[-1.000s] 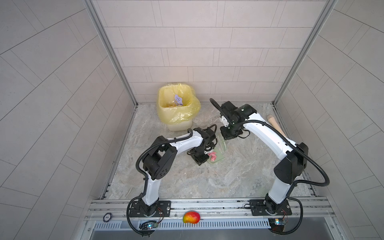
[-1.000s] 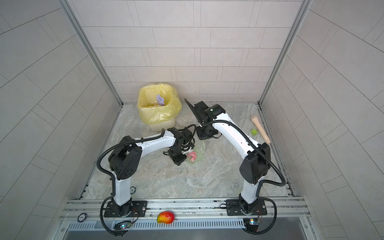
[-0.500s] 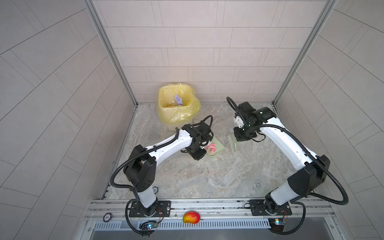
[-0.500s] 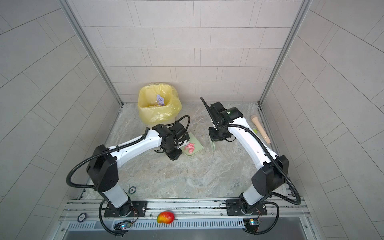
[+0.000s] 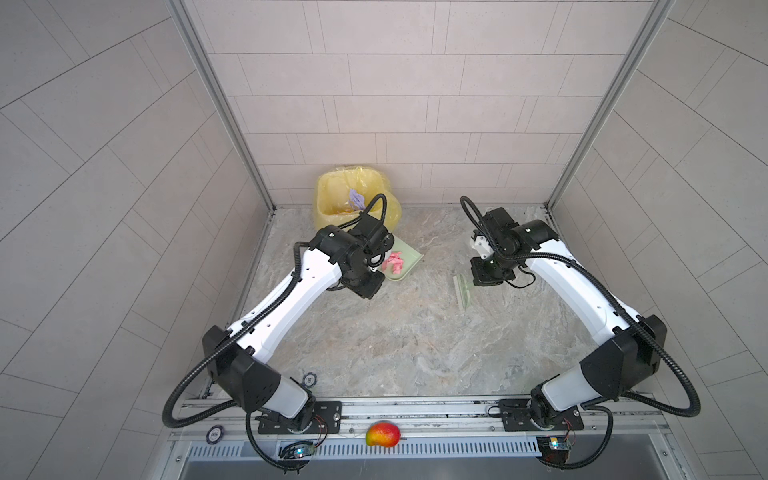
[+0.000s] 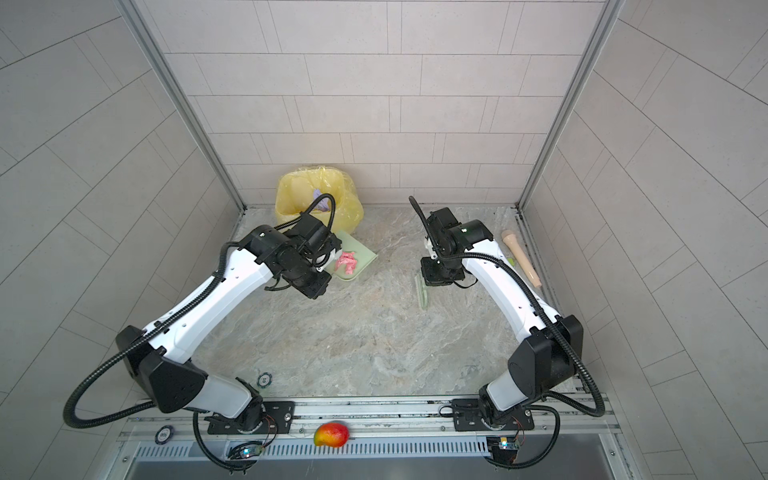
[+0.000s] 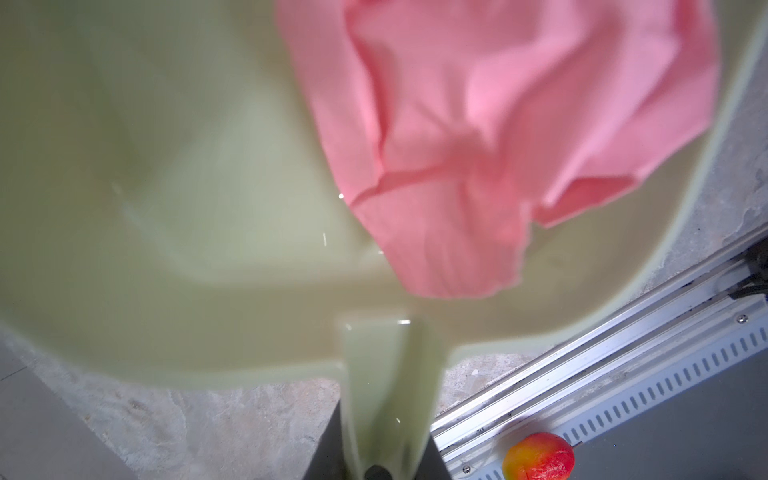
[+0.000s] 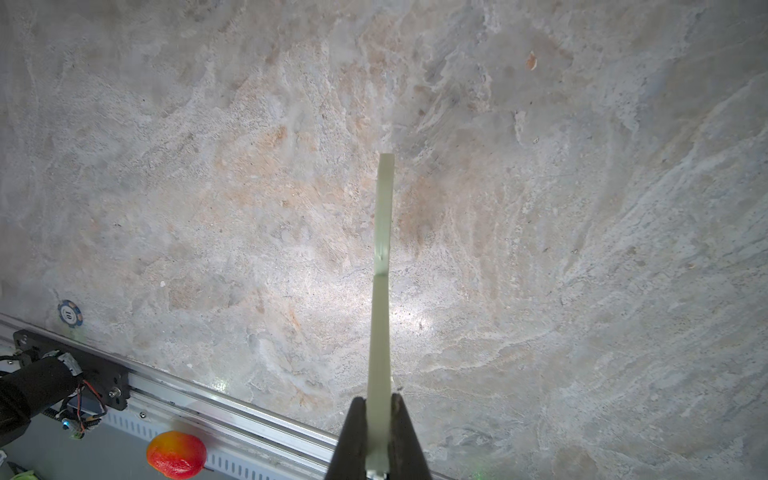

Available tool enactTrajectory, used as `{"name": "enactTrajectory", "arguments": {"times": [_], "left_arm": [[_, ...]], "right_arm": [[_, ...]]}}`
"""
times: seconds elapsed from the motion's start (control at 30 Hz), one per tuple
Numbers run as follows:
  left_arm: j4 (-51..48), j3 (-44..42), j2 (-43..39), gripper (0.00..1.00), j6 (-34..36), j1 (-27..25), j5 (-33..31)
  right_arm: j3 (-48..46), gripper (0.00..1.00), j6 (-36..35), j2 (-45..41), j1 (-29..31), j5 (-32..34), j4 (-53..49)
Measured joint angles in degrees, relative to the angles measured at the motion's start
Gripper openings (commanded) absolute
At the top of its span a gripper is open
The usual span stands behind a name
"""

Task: Sweep away the paper scraps from the table
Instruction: 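Tip the green dustpan over the yellow bin with the left gripper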

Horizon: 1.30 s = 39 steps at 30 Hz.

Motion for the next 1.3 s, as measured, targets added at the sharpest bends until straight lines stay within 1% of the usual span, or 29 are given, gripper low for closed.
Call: {"name": "enactTrajectory", "arguments": {"times": [0.2, 0.4, 0.67, 0.8, 1.0, 1.3], "left_arm": [[-3.6, 4.4, -0.3, 0.0, -0.9, 6.5, -1.9], [-4.7, 8.3, -0.8, 0.0, -1.7, 13.2, -3.6], [-6.0, 15.5, -0.1, 0.0, -1.7, 20.6, -5.7], [-6.7, 17.5, 1.5, 0.0, -1.4, 23.6, -7.3], [-7.9, 21.7, 6.9, 0.0, 0.0, 26.0, -10.8], [-8.5, 34.8, 17.1, 0.0, 2.7, 26.5, -17.7]], "right_arm": [[0.8, 0.0, -1.4, 0.2, -1.6, -2.5, 0.3], [2.4, 0.0, -3.0, 2.0, -3.7, -5.4, 0.6], [3.4, 0.0, -4.4, 4.6, -6.1, -9.1, 0.2], [4.9, 0.0, -5.3, 5.9, -7.1, -10.3, -0.7], [5.7, 0.0, -6.5, 6.0, -8.3, -11.5, -1.8], [5.3, 0.0, -6.7, 6.0, -8.7, -12.2, -2.9]]}}
